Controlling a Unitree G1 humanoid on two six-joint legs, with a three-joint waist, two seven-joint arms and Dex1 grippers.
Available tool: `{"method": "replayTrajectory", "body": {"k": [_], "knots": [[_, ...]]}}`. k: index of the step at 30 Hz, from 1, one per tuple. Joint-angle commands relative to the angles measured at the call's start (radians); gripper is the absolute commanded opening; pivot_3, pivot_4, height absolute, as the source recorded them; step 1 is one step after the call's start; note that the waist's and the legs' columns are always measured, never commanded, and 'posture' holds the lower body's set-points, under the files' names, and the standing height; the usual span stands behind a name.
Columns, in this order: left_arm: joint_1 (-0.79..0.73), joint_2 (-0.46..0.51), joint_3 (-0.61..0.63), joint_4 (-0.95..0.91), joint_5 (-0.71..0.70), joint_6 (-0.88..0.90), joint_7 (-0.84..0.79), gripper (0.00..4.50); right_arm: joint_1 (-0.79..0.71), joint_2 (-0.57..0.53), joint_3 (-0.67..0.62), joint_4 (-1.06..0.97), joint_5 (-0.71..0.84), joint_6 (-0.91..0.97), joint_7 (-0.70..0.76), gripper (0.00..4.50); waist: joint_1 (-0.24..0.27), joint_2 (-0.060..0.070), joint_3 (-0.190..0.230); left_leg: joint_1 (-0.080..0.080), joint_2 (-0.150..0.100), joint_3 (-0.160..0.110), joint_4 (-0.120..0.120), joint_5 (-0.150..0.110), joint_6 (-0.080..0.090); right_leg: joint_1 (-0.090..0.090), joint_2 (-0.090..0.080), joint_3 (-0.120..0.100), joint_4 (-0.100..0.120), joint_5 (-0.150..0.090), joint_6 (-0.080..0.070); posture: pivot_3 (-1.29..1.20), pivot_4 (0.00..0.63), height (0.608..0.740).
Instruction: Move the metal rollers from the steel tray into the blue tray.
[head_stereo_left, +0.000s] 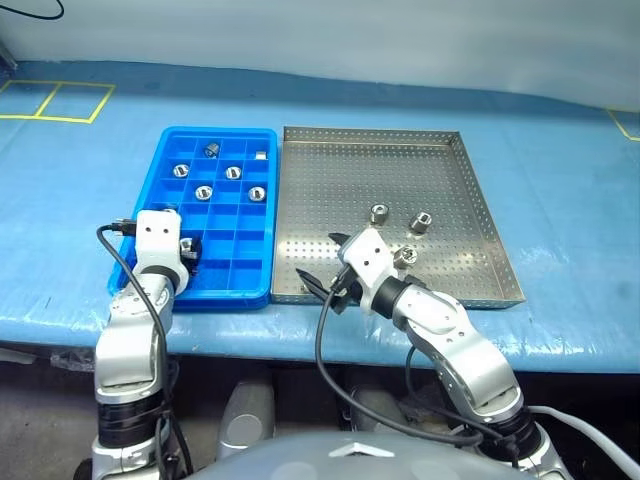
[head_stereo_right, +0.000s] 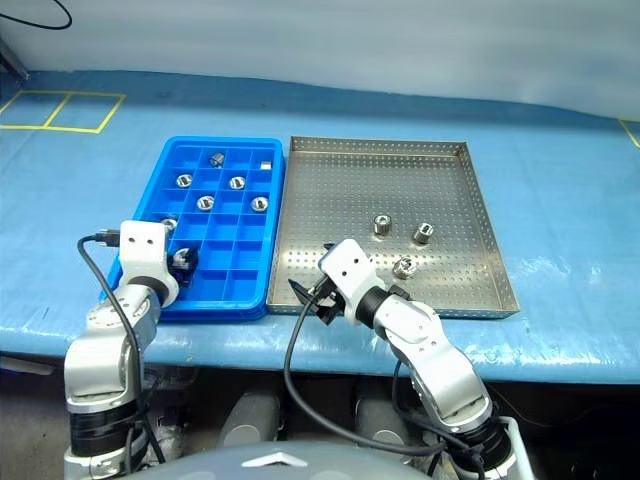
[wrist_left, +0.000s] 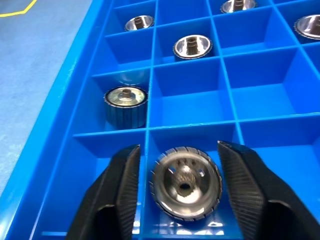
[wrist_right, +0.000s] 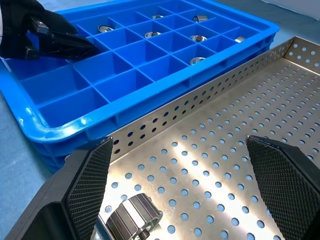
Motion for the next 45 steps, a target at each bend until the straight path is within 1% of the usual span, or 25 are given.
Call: {"method": "replayTrajectory", "body": {"k": [1, 2, 5, 8, 10, 12, 13, 15, 18, 21, 23, 25, 28, 31, 34, 38, 41, 45], "knots": [[-0.057, 0.001, -0.028, -0.040, -0.044, -0.017, -0.038, 4.41, -0.006, 0.008, -0.010, -0.030, 0.006, -0.025, -0.006, 4.50, 0.010, 0.000, 0.000, 0.000, 0.000, 0.000, 0.000, 0.000, 0.000, 0.000, 0.000, 0.000, 0.000, 0.000, 0.000, 0.15, 0.150, 0.740], [-0.079, 0.010, -0.036, -0.038, -0.069, -0.033, -0.072, 4.49, -0.002, 0.007, -0.013, -0.033, 0.005, -0.025, -0.009, 4.50, 0.011, 0.000, 0.000, 0.000, 0.000, 0.000, 0.001, 0.000, 0.000, 0.000, -0.001, 0.000, 0.000, 0.000, 0.000, 0.14, 0.150, 0.740], [-0.164, 0.049, -0.059, -0.029, -0.168, -0.077, -0.211, 4.49, 0.014, -0.001, -0.024, -0.047, 0.003, -0.020, -0.015, 4.50, 0.009, -0.001, 0.000, -0.001, -0.001, 0.000, 0.002, 0.000, 0.000, 0.002, -0.001, 0.000, -0.002, 0.000, 0.000, 0.12, 0.150, 0.740], [-0.231, 0.163, -0.118, 0.022, -0.232, -0.165, -0.397, 4.49, 0.036, -0.019, -0.044, -0.066, 0.005, -0.013, -0.016, 4.50, -0.005, 0.000, 0.000, 0.000, 0.000, 0.000, 0.001, 0.000, 0.000, 0.002, -0.001, 0.000, -0.002, 0.000, 0.000, 0.10, 0.150, 0.740], [-0.288, 0.260, -0.182, 0.088, -0.257, -0.233, -0.545, 4.49, 0.065, -0.041, -0.071, -0.083, 0.005, -0.006, -0.017, 4.50, -0.019, 0.001, 0.000, 0.001, 0.000, 0.001, -0.001, 0.000, 0.000, 0.001, -0.001, 0.000, -0.002, -0.001, -0.002, 0.08, 0.150, 0.740], [-0.347, 0.366, -0.269, 0.188, -0.222, -0.354, -0.684, 4.49, 0.096, -0.062, -0.098, -0.104, 0.007, 0.002, -0.019, 4.50, -0.027, 0.001, 0.000, 0.001, 0.001, 0.001, -0.003, 0.000, 0.000, 0.000, 0.000, 0.000, -0.001, -0.002, -0.003, 0.06, 0.150, 0.740], [-0.370, 0.401, -0.302, 0.237, -0.202, -0.420, -0.736, 4.49, 0.106, -0.069, -0.106, -0.111, 0.007, 0.006, -0.020, 4.50, -0.031, 0.001, 0.000, 0.001, 0.001, 0.001, -0.003, 0.000, 0.000, 0.000, 0.001, 0.000, -0.001, -0.002, -0.003, 0.05, 0.150, 0.740], [-0.423, 0.440, -0.355, 0.342, -0.182, -0.546, -0.828, 4.49, 0.127, -0.079, -0.120, -0.126, 0.006, 0.011, -0.025, 4.50, -0.039, 0.001, 0.000, 0.001, 0.001, 0.001, -0.004, 0.000, 0.000, -0.001, 0.001, 0.000, -0.001, -0.002, -0.003, 0.05, 0.150, 0.740], [-0.523, 0.477, -0.456, 0.516, -0.093, -0.849, -0.970, 4.49, 0.147, -0.079, -0.132, -0.141, 0.001, 0.021, -0.044, 4.50, -0.048, 0.001, 0.000, -0.001, 0.000, 0.001, -0.003, 0.000, 0.000, -0.002, 0.001, 0.000, -0.001, -0.002, -0.003, 0.02, 0.150, 0.740], [-0.633, 0.453, -0.516, 0.680, -0.062, -1.024, -1.081, 4.49, 0.157, -0.068, -0.134, -0.147, 0.000, 0.023, -0.060, 4.50, -0.050, 0.001, 0.000, -0.002, 0.000, 0.002, -0.003, 0.000, 0.000, -0.003, 0.000, 0.000, -0.001, -0.002, -0.003, 0.01, 0.150, 0.740], [-0.715, 0.411, -0.554, 0.794, -0.053, -1.139, -1.156, 4.49, 0.159, -0.057, -0.129, -0.145, -0.004, 0.022, -0.073, 4.50, -0.051, 0.001, 0.000, -0.002, 0.000, 0.002, -0.002, 0.000, 0.000, -0.003, 0.001, 0.000, -0.001, -0.002, -0.003, -0.01, 0.150, 0.740], [-0.799, 0.368, -0.606, 0.914, -0.011, -1.274, -1.214, 4.49, 0.163, -0.045, -0.122, -0.147, -0.008, 0.020, -0.086, 4.50, -0.050, 0.001, 0.001, -0.003, 0.000, 0.001, -0.001, 0.000, 0.001, -0.003, 0.001, 0.000, -0.001, -0.002, -0.003, -0.03, 0.150, 0.740], [-0.883, 0.323, -0.665, 1.053, 0.043, -1.433, -1.281, 4.49, 0.171, -0.032, -0.117, -0.153, -0.013, 0.018, -0.103, 4.50, -0.062, 0.001, 0.001, -0.003, 0.000, 0.002, 0.000, -0.001, 0.002, -0.003, 0.001, 0.002, -0.001, -0.002, -0.002, -0.05, 0.150, 0.740], [-0.935, 0.287, -0.721, 1.152, 0.091, -1.571, -1.339, 4.49, 0.188, -0.020, -0.114, -0.163, -0.021, 0.017, -0.125, 4.50, -0.080, 0.001, 0.001, -0.004, 0.000, 0.002, 0.000, -0.001, 0.003, -0.003, 0.001, 0.002, -0.001, -0.001, -0.002, -0.08, 0.150, 0.740], [-0.962, 0.273, -0.765, 1.218, 0.132, -1.673, -1.381, 4.49, 0.200, -0.008, -0.113, -0.167, -0.026, 0.013, -0.141, 4.50, -0.103, 0.001, 0.001, -0.004, 0.000, 0.002, 0.000, -0.002, 0.003, -0.003, 0.001, 0.003, -0.001, -0.002, -0.002, -0.10, 0.150, 0.740], [-0.975, 0.249, -0.792, 1.255, 0.142, -1.752, -1.430, 4.49, 0.207, 0.006, -0.108, -0.167, -0.032, 0.007, -0.160, 4.50, -0.119, 0.001, 0.001, -0.003, 0.000, 0.002, 0.000, -0.002, 0.004, -0.003, 0.002, 0.003, 0.000, -0.001, -0.001, -0.12, 0.150, 0.740], [-0.980, 0.245, -0.800, 1.243, 0.129, -1.779, -1.480, 4.49, 0.210, 0.015, -0.107, -0.164, -0.035, 0.000, -0.171, 4.50, -0.125, 0.001, 0.001, -0.003, 0.000, 0.002, 0.001, -0.002, 0.004, -0.003, 0.002, 0.003, 0.001, -0.001, -0.001, -0.12, 0.150, 0.740], [-0.988, 0.267, -0.844, 1.208, 0.094, -1.788, -1.506, 4.49, 0.209, 0.021, -0.105, -0.159, -0.036, -0.005, -0.178, 4.50, -0.132, 0.001, 0.001, -0.003, 0.000, 0.002, 0.001, -0.002, 0.004, -0.003, 0.002, 0.004, 0.001, -0.002, -0.001, -0.12, 0.150, 0.740]]}}
